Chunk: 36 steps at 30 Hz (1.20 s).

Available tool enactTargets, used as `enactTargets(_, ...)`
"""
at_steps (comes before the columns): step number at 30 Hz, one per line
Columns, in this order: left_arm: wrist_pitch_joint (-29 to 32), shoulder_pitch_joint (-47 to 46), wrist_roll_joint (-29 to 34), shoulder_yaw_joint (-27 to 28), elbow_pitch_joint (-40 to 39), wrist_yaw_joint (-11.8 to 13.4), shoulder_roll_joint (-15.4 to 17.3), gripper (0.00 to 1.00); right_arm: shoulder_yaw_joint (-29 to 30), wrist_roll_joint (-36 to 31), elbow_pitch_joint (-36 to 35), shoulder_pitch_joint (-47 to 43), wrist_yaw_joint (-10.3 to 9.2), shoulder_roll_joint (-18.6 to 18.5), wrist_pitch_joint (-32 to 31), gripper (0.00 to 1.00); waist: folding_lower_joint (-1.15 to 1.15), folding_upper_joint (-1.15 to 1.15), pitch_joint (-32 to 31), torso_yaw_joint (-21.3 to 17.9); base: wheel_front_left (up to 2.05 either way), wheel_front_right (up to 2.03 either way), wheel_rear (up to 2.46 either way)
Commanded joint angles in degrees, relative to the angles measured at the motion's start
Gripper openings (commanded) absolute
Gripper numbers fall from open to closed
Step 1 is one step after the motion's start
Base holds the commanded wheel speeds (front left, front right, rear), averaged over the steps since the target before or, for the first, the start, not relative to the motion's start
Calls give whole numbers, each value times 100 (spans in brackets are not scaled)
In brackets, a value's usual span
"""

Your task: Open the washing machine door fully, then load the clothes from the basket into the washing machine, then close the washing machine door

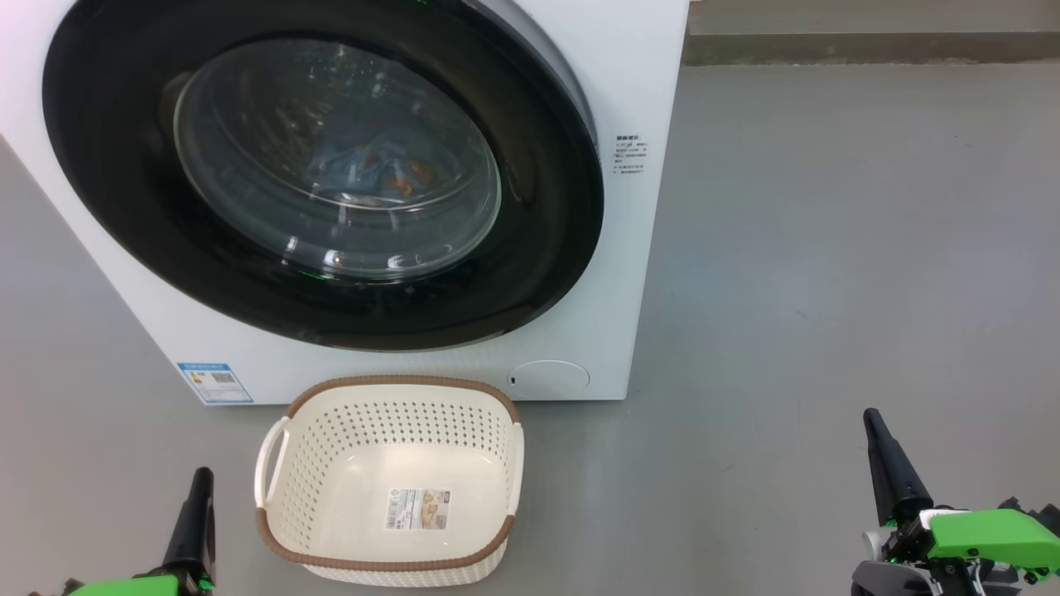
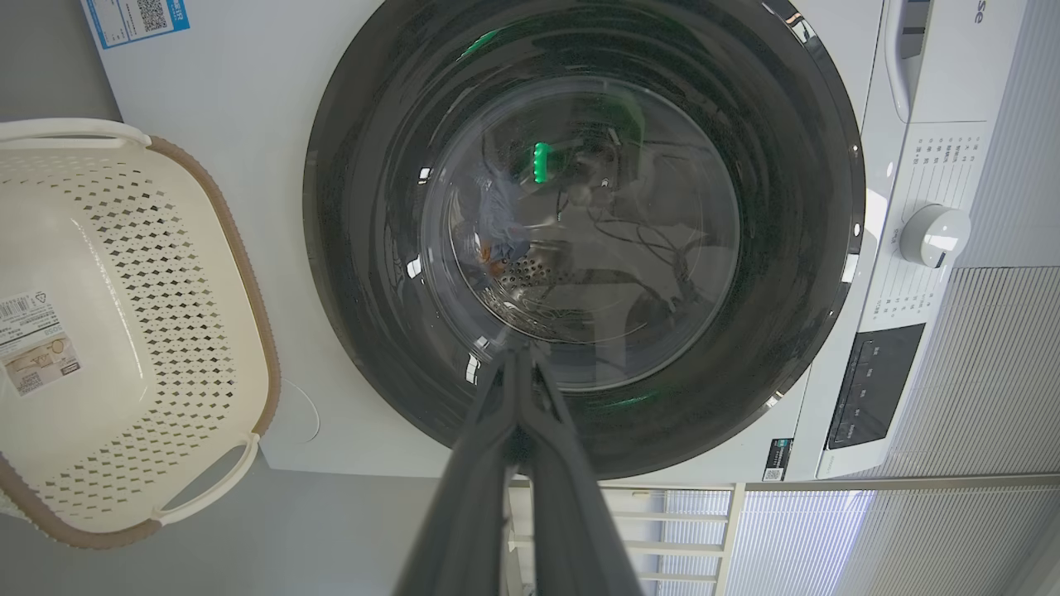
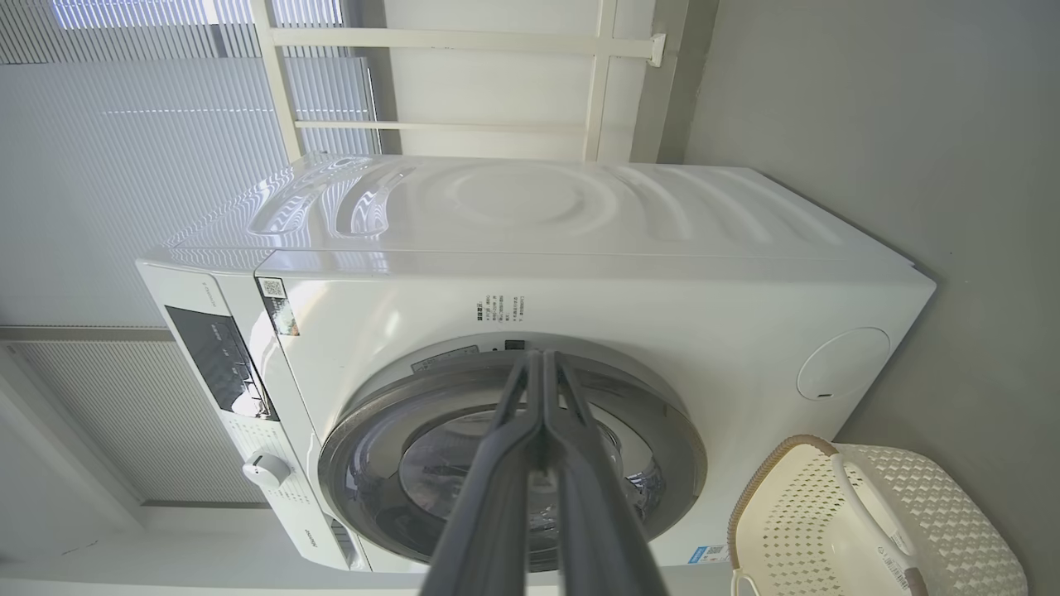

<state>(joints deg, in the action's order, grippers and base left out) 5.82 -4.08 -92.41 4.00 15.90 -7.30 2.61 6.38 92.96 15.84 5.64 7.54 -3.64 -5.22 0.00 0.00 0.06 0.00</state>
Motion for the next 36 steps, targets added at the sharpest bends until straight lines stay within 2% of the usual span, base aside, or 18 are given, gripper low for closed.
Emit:
enactTargets(1,30,-239,-13,206,-156,-19,65,0,-102,19,-161,75,-5,-13,-32,0,0,0,0,0,0,0,0)
enactTargets(36,41,-240,-1,221,-158,-19,55,0,-73,-6,-160,78,-5,8,-55,0,0,0,0,0,0,0,0)
